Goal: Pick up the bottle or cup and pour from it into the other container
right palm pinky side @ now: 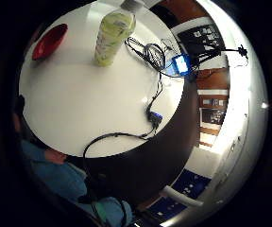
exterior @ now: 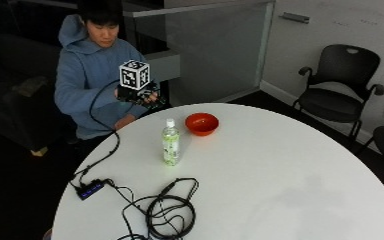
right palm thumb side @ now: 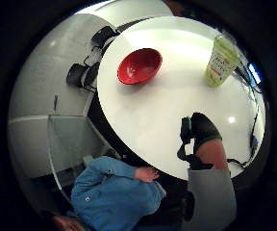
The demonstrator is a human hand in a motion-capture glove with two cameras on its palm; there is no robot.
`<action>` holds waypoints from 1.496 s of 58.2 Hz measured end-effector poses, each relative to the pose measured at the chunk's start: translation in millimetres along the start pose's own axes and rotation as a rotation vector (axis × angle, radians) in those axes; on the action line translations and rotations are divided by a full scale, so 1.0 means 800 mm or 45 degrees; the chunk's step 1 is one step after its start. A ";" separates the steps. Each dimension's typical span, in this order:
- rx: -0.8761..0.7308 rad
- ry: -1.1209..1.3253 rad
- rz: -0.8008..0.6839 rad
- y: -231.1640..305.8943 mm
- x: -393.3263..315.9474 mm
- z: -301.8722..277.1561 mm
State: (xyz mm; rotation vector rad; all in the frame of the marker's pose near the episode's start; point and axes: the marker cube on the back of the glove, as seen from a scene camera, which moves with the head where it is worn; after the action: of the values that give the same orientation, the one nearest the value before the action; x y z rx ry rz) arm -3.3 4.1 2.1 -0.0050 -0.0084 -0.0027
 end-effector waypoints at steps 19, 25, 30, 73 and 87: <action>0.024 0.050 0.122 0.029 0.061 -0.001; 0.069 0.003 0.186 0.038 0.101 -0.011; 0.105 -0.025 0.218 0.046 0.128 -0.016; 0.194 -0.689 0.314 -0.004 0.296 -0.016; 0.237 -0.914 0.187 -0.044 0.279 0.020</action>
State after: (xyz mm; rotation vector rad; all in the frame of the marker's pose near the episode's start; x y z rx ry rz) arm 219.6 -31.2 20.1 0.1798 -0.7262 0.1468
